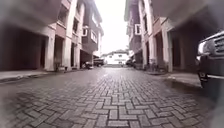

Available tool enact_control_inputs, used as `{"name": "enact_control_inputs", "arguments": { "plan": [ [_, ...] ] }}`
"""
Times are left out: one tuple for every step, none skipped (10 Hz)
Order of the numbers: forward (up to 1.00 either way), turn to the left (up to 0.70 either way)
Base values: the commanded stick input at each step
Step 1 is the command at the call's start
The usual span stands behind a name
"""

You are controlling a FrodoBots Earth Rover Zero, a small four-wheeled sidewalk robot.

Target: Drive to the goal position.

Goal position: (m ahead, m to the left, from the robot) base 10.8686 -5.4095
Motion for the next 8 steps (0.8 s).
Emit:
{"name": "enact_control_inputs", "arguments": {
  "plan": [
    [0.70, 0.00],
    [0.70, 0.00],
    [0.70, 0.00],
    [0.70, 0.00],
    [0.70, 0.00],
    [0.70, 0.00],
    [0.70, 0.00],
    [0.70, 0.00]
  ]
}}
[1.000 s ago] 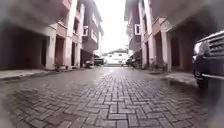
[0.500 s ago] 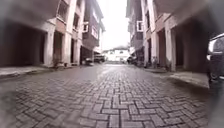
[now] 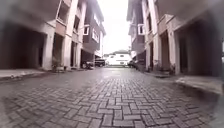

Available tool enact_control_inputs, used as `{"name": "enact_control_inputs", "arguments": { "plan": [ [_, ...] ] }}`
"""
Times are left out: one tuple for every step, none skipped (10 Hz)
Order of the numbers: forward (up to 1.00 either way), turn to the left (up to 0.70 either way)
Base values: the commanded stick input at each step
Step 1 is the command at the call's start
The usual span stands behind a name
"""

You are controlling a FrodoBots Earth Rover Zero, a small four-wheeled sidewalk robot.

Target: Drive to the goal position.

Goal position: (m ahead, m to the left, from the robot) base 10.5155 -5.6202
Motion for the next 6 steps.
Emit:
{"name": "enact_control_inputs", "arguments": {
  "plan": [
    [0.70, 0.00],
    [0.70, 0.00],
    [0.70, 0.00],
    [0.70, 0.00],
    [0.70, 0.00],
    [0.70, 0.00]
  ]
}}
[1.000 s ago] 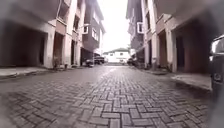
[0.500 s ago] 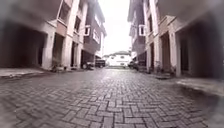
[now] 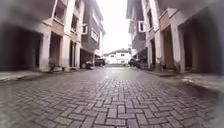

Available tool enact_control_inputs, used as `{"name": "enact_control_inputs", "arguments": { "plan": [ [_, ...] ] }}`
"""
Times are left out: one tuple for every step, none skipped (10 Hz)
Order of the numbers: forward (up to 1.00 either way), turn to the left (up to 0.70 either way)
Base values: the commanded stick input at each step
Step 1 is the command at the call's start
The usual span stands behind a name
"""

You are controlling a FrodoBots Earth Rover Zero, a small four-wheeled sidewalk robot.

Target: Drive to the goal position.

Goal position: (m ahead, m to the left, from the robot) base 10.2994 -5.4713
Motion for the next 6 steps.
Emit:
{"name": "enact_control_inputs", "arguments": {
  "plan": [
    [0.70, 0.00],
    [0.70, 0.00],
    [0.70, 0.00],
    [0.70, 0.00],
    [0.70, 0.00],
    [0.70, 0.00]
  ]
}}
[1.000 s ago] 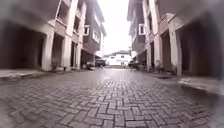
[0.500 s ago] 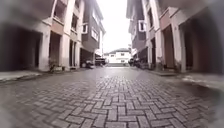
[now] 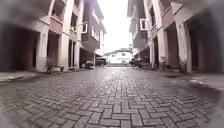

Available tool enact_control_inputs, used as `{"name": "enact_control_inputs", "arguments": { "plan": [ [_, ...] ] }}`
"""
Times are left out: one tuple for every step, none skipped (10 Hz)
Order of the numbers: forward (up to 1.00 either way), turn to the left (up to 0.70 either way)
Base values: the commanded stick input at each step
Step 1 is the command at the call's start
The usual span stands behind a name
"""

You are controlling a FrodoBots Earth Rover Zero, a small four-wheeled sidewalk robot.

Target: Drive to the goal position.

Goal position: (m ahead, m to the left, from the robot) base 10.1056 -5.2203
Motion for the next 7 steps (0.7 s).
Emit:
{"name": "enact_control_inputs", "arguments": {
  "plan": [
    [0.70, 0.00],
    [0.70, 0.00],
    [0.70, 0.00],
    [0.70, 0.00],
    [0.70, 0.00],
    [0.70, 0.00],
    [0.70, 0.00]
  ]
}}
